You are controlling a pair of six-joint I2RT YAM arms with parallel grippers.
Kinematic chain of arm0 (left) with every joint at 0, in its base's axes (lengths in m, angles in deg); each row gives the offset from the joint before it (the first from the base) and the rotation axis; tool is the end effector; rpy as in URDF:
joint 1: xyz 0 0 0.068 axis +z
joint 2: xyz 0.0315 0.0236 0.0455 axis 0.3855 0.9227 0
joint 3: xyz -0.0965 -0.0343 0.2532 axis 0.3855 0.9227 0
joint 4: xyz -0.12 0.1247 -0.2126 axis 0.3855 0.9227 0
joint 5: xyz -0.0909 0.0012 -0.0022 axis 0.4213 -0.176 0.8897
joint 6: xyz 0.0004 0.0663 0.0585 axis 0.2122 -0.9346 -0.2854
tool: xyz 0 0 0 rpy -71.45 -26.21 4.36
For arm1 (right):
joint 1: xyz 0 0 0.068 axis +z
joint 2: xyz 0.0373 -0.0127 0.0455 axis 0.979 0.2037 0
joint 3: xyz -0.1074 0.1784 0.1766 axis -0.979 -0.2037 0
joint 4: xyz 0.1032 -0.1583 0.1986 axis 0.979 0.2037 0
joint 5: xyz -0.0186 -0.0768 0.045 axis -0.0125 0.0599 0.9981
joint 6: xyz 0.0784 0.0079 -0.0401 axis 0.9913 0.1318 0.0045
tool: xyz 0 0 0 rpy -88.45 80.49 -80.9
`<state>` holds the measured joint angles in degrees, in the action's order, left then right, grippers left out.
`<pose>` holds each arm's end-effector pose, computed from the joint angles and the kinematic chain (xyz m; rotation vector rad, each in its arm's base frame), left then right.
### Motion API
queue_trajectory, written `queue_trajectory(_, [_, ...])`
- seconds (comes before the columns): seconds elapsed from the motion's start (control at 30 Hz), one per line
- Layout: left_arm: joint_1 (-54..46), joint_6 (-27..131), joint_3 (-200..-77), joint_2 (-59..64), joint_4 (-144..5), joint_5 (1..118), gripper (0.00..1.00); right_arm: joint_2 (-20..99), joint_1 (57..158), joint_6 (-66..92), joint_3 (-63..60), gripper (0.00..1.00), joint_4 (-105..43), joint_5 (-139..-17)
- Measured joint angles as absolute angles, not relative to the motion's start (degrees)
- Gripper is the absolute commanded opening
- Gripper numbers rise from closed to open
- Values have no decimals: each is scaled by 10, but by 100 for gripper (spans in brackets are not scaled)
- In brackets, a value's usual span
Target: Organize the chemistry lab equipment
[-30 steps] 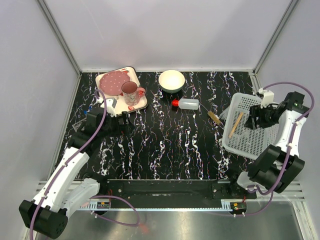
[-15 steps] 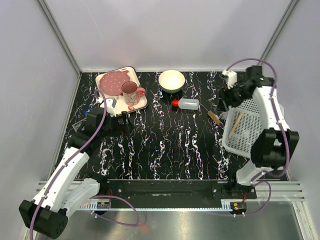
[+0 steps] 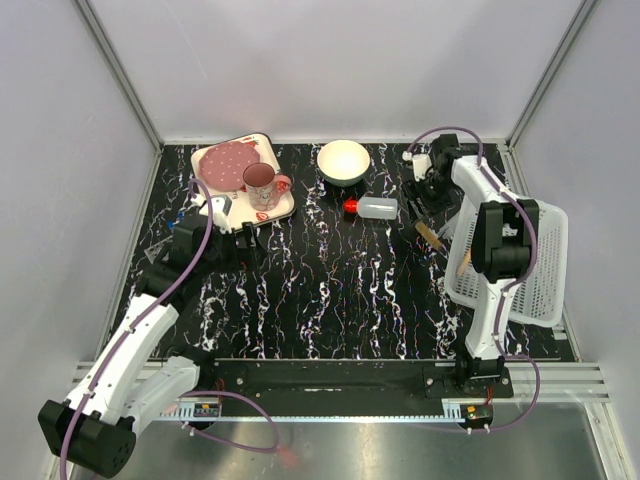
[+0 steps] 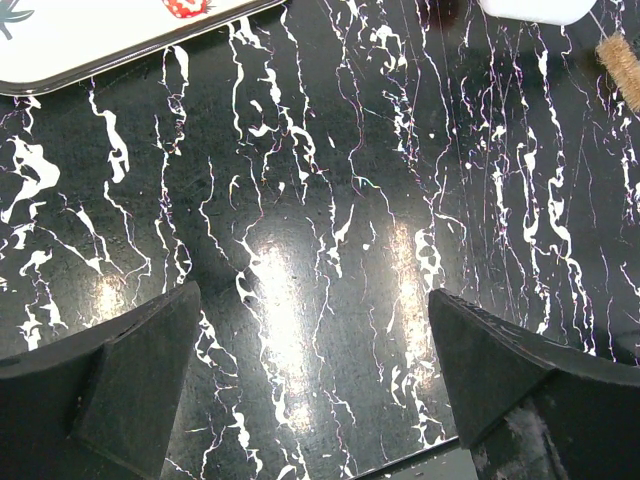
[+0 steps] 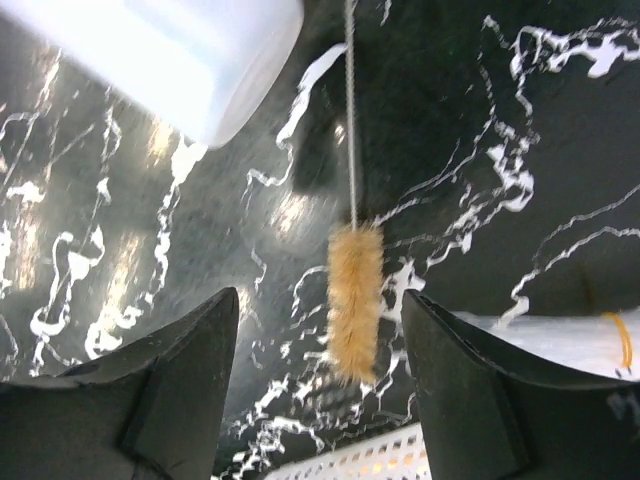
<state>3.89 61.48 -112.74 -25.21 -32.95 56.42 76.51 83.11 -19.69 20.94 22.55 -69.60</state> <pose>0.2122 -0.0797 0.2716 0.0122 2.2432 -0.4783 0.4454 0.0600 0.1688 -0.7926 2.6963 0.3249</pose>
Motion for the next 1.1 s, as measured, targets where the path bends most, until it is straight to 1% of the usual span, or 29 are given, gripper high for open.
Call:
queue_trajectory(0.03, [39,615,-1127,-252,-329,564,99,779,831,-194,218,66,223,-704])
queue_trajectory(0.07, [39,615,-1127,-252,-329,564,99,792,832,-191,228,61,220,-708])
queue_trajectory(0.27, [39,615,-1127,-248,-329,559,99,842,834,-179,253,49,205,-729])
queue_trajectory(0.37, [39,615,-1127,-248,-329,558,99,853,837,-175,256,43,203,-730])
queue_trajectory(0.4, [39,615,-1127,-248,-329,558,99,856,838,-173,258,39,202,-731])
queue_trajectory(0.5, [39,615,-1127,-248,-329,558,99,869,842,-169,264,34,199,-733])
queue_trajectory(0.53, [39,615,-1127,-248,-329,557,99,873,843,-167,266,29,199,-733])
queue_trajectory(0.6, [39,615,-1127,-248,-329,557,99,877,846,-164,271,24,198,-733])
queue_trajectory(0.63, [39,615,-1127,-248,-329,557,99,878,846,-162,273,18,197,-733])
queue_trajectory(0.77, [39,615,-1127,-248,-329,556,99,882,847,-156,275,9,193,-733])
queue_trajectory(0.87, [39,615,-1127,-248,-329,556,99,882,847,-149,275,6,192,-731])
queue_trajectory(1.1, [39,615,-1127,-249,-329,555,99,863,847,-118,260,3,190,-692])
